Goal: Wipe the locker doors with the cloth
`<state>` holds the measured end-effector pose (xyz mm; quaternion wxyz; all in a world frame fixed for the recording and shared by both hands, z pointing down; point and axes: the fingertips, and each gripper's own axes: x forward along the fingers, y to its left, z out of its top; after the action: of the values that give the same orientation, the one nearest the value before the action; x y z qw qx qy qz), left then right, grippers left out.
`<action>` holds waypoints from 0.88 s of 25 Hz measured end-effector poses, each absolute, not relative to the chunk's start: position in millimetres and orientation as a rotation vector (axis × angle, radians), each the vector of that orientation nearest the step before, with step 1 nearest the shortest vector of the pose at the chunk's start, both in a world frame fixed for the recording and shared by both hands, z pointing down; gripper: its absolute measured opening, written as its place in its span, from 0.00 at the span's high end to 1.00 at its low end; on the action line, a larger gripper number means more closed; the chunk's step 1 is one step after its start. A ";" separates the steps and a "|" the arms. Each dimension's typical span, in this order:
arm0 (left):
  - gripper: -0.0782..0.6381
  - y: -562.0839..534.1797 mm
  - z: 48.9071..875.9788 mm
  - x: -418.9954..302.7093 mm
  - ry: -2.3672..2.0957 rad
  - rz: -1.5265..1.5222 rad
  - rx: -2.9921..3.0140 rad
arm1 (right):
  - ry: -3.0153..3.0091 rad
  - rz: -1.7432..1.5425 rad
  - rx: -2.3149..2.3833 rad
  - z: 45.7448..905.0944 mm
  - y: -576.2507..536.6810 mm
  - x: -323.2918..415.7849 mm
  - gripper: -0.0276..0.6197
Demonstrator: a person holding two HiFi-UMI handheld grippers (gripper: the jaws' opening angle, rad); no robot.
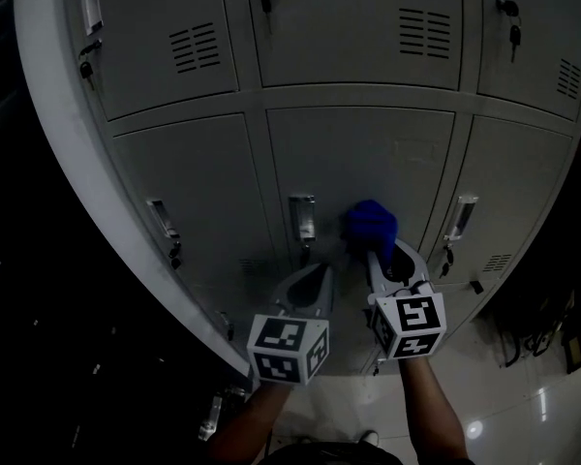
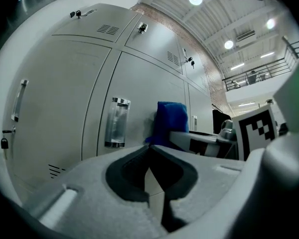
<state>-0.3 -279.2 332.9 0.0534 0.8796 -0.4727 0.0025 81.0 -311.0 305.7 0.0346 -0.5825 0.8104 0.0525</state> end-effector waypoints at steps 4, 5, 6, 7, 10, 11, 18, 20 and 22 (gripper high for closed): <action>0.89 -279.2 335.1 21.1 -1.400 0.012 2.689 | 2.459 0.160 -1.854 309.1 -309.8 110.9 0.84; 0.89 -279.1 335.8 25.8 -1.391 0.015 2.692 | 2.451 0.158 -1.867 309.6 -309.2 117.4 0.84; 0.89 -279.0 336.6 29.9 -1.384 0.018 2.695 | 2.442 0.157 -1.879 310.1 -308.7 123.4 0.84; 0.89 -279.1 337.5 33.2 -1.377 0.021 2.696 | 2.435 0.155 -1.889 310.8 -308.4 129.0 0.83; 0.89 -279.6 340.1 39.2 -1.371 0.028 2.696 | 2.419 0.146 -1.914 313.7 -307.6 143.6 0.83; 0.89 -279.9 340.6 40.1 -1.371 0.029 2.696 | 2.411 0.144 -1.919 313.8 -307.2 147.6 0.84; 0.89 -279.4 344.0 36.0 -1.389 0.038 2.687 | 2.385 0.134 -1.940 313.8 -307.1 158.3 0.83; 0.89 -279.0 345.5 31.1 -1.400 0.041 2.683 | 2.384 0.135 -1.937 313.3 -302.4 153.6 0.83; 0.89 -279.2 346.6 22.9 -1.417 0.039 2.675 | 2.397 0.141 -1.898 312.2 -294.4 140.4 0.84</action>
<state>22.9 -279.2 346.6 0.0570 0.8822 -0.4673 0.0129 140.4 -294.4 312.2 0.0402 -0.6196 0.7825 0.0461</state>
